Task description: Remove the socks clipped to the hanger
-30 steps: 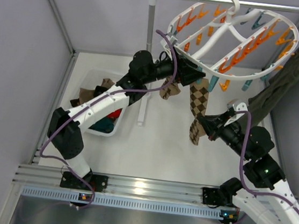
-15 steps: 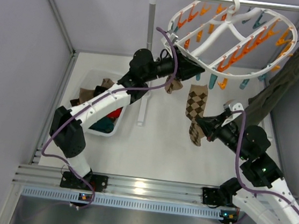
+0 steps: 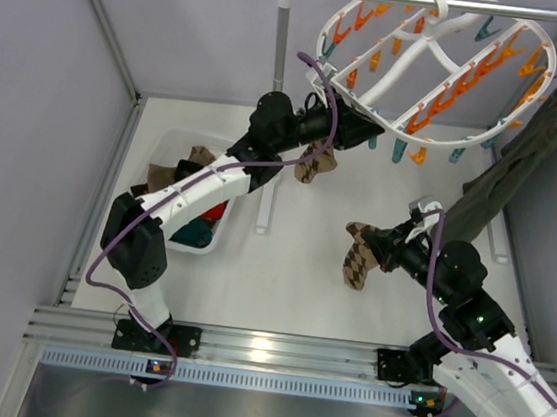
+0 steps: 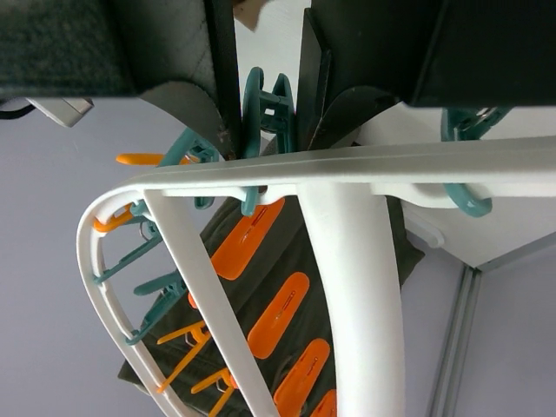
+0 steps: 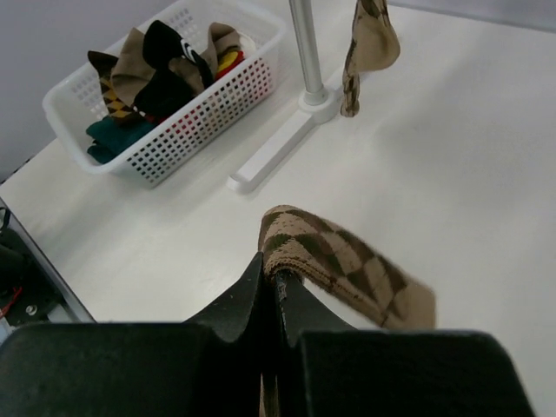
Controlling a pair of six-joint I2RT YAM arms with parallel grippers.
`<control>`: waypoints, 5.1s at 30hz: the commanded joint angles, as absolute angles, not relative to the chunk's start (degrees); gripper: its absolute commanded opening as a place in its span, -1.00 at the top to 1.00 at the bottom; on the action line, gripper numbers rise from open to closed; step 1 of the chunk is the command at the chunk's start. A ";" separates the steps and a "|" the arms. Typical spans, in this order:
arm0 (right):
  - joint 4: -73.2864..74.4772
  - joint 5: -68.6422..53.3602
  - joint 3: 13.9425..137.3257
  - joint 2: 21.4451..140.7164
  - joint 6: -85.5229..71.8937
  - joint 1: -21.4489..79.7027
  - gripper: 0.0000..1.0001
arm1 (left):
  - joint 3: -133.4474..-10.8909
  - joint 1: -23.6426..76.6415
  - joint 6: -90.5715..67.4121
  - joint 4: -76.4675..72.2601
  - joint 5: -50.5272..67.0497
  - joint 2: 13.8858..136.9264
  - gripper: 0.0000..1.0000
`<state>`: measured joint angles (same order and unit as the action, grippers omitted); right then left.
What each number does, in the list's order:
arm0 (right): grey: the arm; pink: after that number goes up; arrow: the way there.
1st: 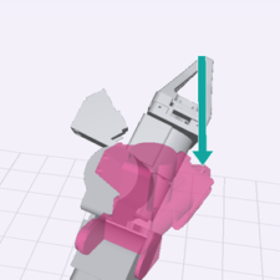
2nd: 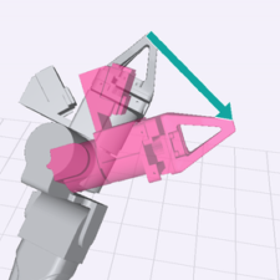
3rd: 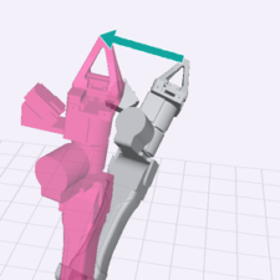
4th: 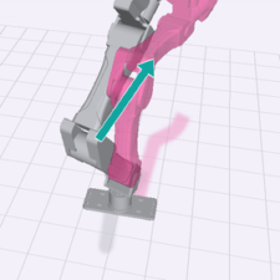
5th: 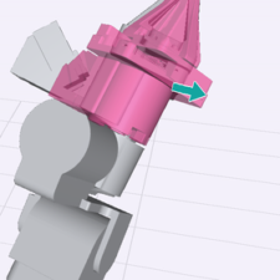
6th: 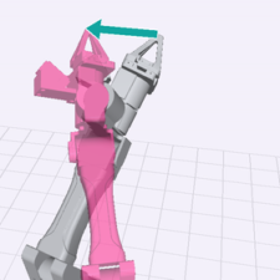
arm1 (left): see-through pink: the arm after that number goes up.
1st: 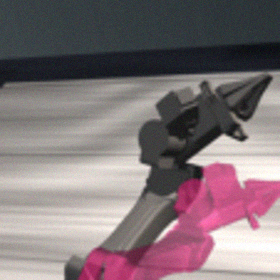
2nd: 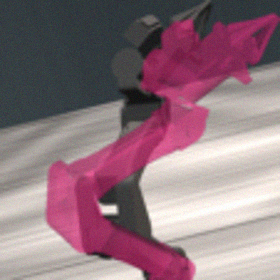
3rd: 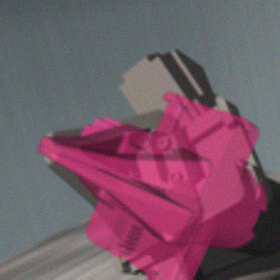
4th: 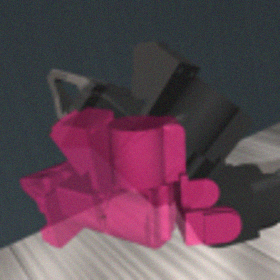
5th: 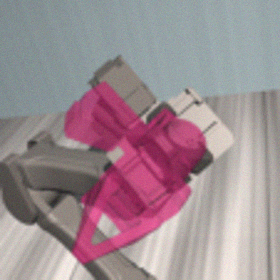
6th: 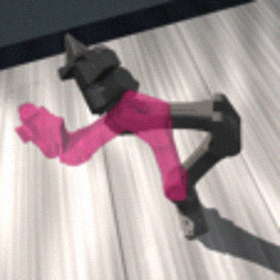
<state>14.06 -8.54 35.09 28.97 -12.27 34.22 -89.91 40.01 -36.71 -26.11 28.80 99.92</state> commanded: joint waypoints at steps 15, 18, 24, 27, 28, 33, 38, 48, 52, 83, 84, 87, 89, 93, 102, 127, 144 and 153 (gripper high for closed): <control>12.66 -0.53 34.98 26.98 -15.91 33.31 1.00 | -86.66 51.50 -17.59 -26.90 1.61 93.34 0.53; 13.44 -0.35 35.24 26.63 -15.73 33.31 1.00 | -87.54 54.22 -13.29 -25.67 -4.98 94.13 0.52; 14.59 -0.35 35.95 25.84 -15.47 33.31 1.00 | -90.87 59.41 -4.84 -24.87 -13.18 95.97 0.44; 15.20 -0.35 36.04 25.23 -15.47 33.31 1.00 | -93.24 61.78 -2.11 -23.74 -14.94 97.99 0.42; 15.47 1.13 36.04 24.88 -15.56 33.40 1.00 | -94.82 62.57 -1.59 -23.56 -15.20 98.96 0.41; 16.87 3.16 35.86 23.38 -15.47 33.31 1.00 | -97.73 64.42 -0.53 -22.68 -15.91 100.90 0.33; 18.28 5.27 35.68 22.24 -15.99 33.31 1.00 | -100.01 65.56 1.67 -22.33 -16.43 102.30 0.10; 18.98 7.03 34.89 21.36 -16.79 33.40 1.00 | -100.11 68.64 3.87 -21.10 -20.56 101.78 -0.73; 19.25 7.73 34.45 21.71 -17.58 33.31 1.00 | -96.78 69.87 5.09 -20.39 -22.93 98.71 -0.97; -18.71 -14.42 49.21 63.53 -20.21 49.48 1.00 | -64.34 45.35 -32.87 37.08 -56.60 51.95 -0.97; -19.59 -13.63 51.57 66.59 -20.65 50.79 1.00 | -64.42 45.26 -32.87 37.52 -56.43 50.55 -0.97; -22.58 -12.48 56.40 73.01 -22.32 52.20 1.00 | -65.56 45.26 -32.35 39.98 -56.34 47.65 -0.97; -24.51 -12.48 58.96 76.19 -23.11 53.08 1.00 | -66.53 45.26 -31.64 41.74 -56.34 46.32 -0.97; -23.83 -12.66 69.74 86.01 -23.03 54.22 1.00 | -67.85 45.26 -29.10 43.68 -56.42 42.46 -0.97; -15.47 -14.33 97.10 108.00 -22.67 54.84 0.98 | -66.80 45.26 -25.76 44.82 -55.29 36.39 -0.97; 10.03 -3.17 113.23 113.84 -16.17 55.46 -0.99 | -65.21 45.26 -26.36 44.39 -43.44 34.19 -0.97; 1.58 2.61 57.15 64.27 -12.57 54.84 -0.99 | -50.89 45.26 -21.36 8.47 -7.48 42.17 -0.97; 7.90 20.56 39.65 37.37 -14.50 54.58 -0.99 | -52.20 45.26 -16.97 -9.22 -5.18 59.58 -0.97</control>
<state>6.02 11.92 42.41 42.81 -13.72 54.81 -50.68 45.52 -19.75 2.87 -7.20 57.01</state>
